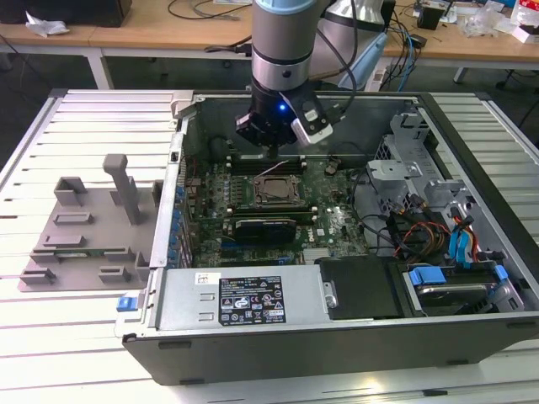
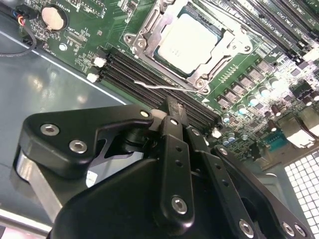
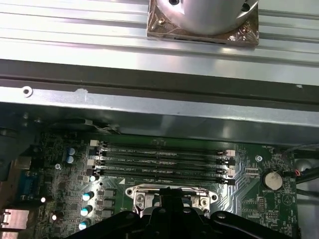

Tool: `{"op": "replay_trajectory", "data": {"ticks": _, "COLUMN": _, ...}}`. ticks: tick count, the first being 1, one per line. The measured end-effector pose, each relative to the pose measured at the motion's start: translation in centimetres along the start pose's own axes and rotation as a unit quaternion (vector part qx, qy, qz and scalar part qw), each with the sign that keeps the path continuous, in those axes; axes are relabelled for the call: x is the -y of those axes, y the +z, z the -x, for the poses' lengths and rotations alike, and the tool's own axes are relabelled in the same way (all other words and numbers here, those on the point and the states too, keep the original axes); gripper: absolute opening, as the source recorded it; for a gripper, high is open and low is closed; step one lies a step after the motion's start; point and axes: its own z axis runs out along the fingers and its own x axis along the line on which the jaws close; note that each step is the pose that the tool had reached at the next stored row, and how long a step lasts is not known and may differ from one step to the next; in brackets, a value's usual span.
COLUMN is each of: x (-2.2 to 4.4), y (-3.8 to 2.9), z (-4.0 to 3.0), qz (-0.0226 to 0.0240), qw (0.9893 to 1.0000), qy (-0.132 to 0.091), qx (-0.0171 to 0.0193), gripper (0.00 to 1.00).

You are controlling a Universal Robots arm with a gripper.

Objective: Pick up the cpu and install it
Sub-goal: 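Install the first cpu locking lever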

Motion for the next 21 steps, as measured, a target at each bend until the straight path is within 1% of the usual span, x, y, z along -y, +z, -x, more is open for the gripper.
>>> {"op": "replay_trajectory", "data": {"ticks": 4, "x": 0.02, "y": 0.11, "z": 0.0, "qz": -0.0008, "qw": 1.0, "qy": 0.002, "qx": 0.0005, "gripper": 0.11}}
{"op": "replay_trajectory", "data": {"ticks": 8, "x": 0.07, "y": 0.36, "z": -0.01, "qz": -0.0013, "qw": 1.0, "qy": 0.003, "qx": 0.0007, "gripper": 0.11}}
{"op": "replay_trajectory", "data": {"ticks": 10, "x": 0.11, "y": 0.52, "z": -0.02, "qz": -0.0027, "qw": 1.0, "qy": 0.004, "qx": 0.0007, "gripper": 0.11}}
{"op": "replay_trajectory", "data": {"ticks": 12, "x": 0.15, "y": 0.73, "z": -0.03, "qz": -0.0061, "qw": 1.0, "qy": 0.004, "qx": 0.0006, "gripper": 0.11}}
{"op": "replay_trajectory", "data": {"ticks": 13, "x": 0.16, "y": 0.81, "z": -0.03, "qz": -0.0106, "qw": 0.9999, "qy": 0.005, "qx": 0.0004, "gripper": 0.11}}
{"op": "replay_trajectory", "data": {"ticks": 14, "x": 0.18, "y": 0.9, "z": -0.03, "qz": -0.0128, "qw": 0.9999, "qy": 0.005, "qx": 0.0003, "gripper": 0.11}}
{"op": "replay_trajectory", "data": {"ticks": 16, "x": 0.19, "y": 1.03, "z": -0.04, "qz": -0.019, "qw": 0.9998, "qy": 0.005, "qx": 0.0, "gripper": 0.11}}
{"op": "replay_trajectory", "data": {"ticks": 17, "x": 0.22, "y": 1.21, "z": -0.04, "qz": -0.0237, "qw": 0.9997, "qy": 0.006, "qx": -0.0002, "gripper": 0.11}}
{"op": "replay_trajectory", "data": {"ticks": 18, "x": 0.24, "y": 1.31, "z": -0.04, "qz": -0.0245, "qw": 0.9997, "qy": 0.006, "qx": -0.0001, "gripper": 0.11}}
{"op": "replay_trajectory", "data": {"ticks": 21, "x": 0.28, "y": 1.52, "z": -0.05, "qz": -0.0246, "qw": 0.9996, "qy": 0.01, "qx": 0.0005, "gripper": 0.11}}
